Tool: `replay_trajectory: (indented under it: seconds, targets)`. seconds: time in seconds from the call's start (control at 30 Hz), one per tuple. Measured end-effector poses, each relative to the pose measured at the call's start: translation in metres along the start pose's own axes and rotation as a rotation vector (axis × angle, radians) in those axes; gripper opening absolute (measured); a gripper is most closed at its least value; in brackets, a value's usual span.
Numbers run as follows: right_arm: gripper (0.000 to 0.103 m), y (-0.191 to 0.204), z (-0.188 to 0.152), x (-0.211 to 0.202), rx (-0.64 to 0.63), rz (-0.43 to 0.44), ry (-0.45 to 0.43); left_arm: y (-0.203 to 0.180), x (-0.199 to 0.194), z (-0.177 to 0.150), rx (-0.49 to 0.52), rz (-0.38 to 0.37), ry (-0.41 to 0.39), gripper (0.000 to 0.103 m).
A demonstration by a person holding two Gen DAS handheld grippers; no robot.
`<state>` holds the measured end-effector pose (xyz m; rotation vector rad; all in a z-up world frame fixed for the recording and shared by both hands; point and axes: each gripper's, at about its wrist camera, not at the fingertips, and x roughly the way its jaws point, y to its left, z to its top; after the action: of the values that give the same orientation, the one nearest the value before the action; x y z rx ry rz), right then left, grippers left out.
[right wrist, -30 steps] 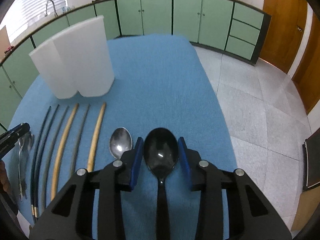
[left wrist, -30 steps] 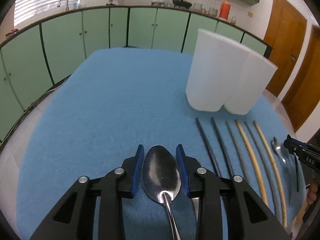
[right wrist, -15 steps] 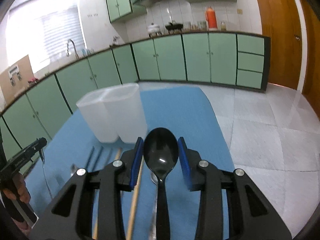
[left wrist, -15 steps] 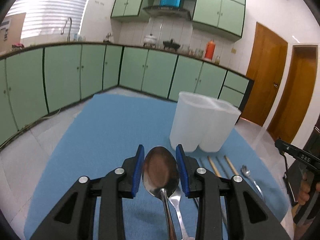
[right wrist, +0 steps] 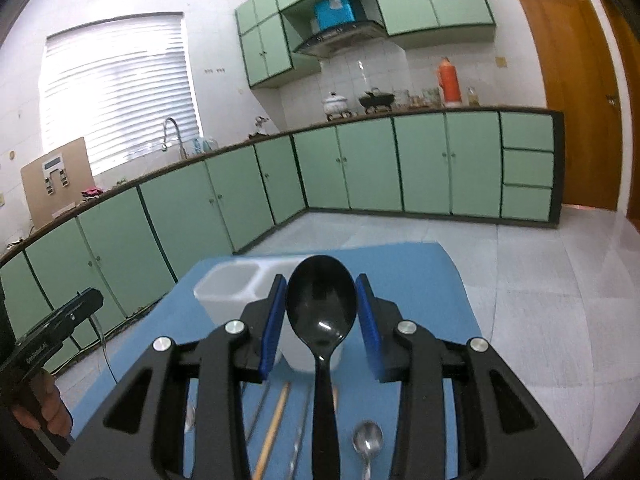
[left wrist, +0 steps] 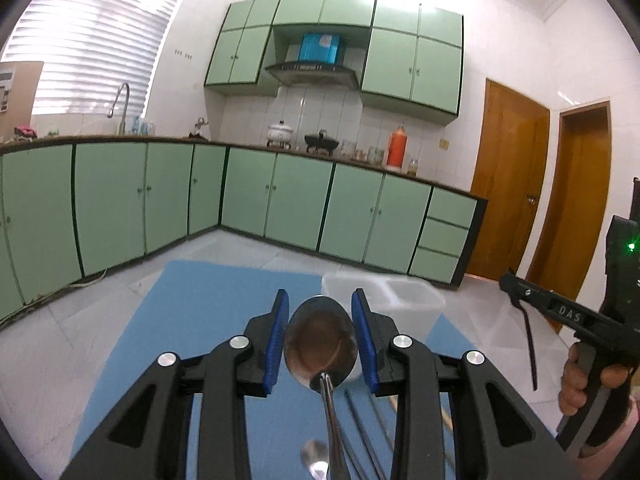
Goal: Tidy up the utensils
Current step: 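Lift both spoons into the white holder and open both grippers to release them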
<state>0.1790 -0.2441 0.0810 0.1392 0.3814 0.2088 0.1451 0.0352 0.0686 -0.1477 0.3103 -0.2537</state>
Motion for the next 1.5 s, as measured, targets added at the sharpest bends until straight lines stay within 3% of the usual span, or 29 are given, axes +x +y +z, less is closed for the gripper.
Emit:
replay_trajectory:
  seconds: [0.33,0.57,0.73,1.13,1.33,1.5]
  targets:
    - [0.034,-0.003,0.058,0.055,0.05,0.062,-0.122,-0.032,0.045,0.081,0.049,-0.034,-0.185,0.032]
    - [0.034,-0.01,0.074,0.117,0.09,0.046,-0.12,-0.044,0.1,0.098,0.081,0.02,-0.25,0.032]
    - [0.034,-0.008,0.058,0.142,0.087,0.034,-0.07,-0.048,0.138,0.083,0.094,0.017,-0.189,0.032]
    - [0.036,-0.007,0.019,0.133,0.102,0.044,0.02,-0.042,0.143,0.044,0.106,0.024,-0.084,0.033]
    - [0.046,-0.007,0.009,0.108,0.105,0.03,0.03,-0.038,0.119,0.033,0.103,0.033,-0.057,0.053]
    - [0.063,-0.012,-0.004,0.077,0.106,-0.009,0.036,-0.026,0.091,0.026,0.081,0.062,-0.021,0.072]
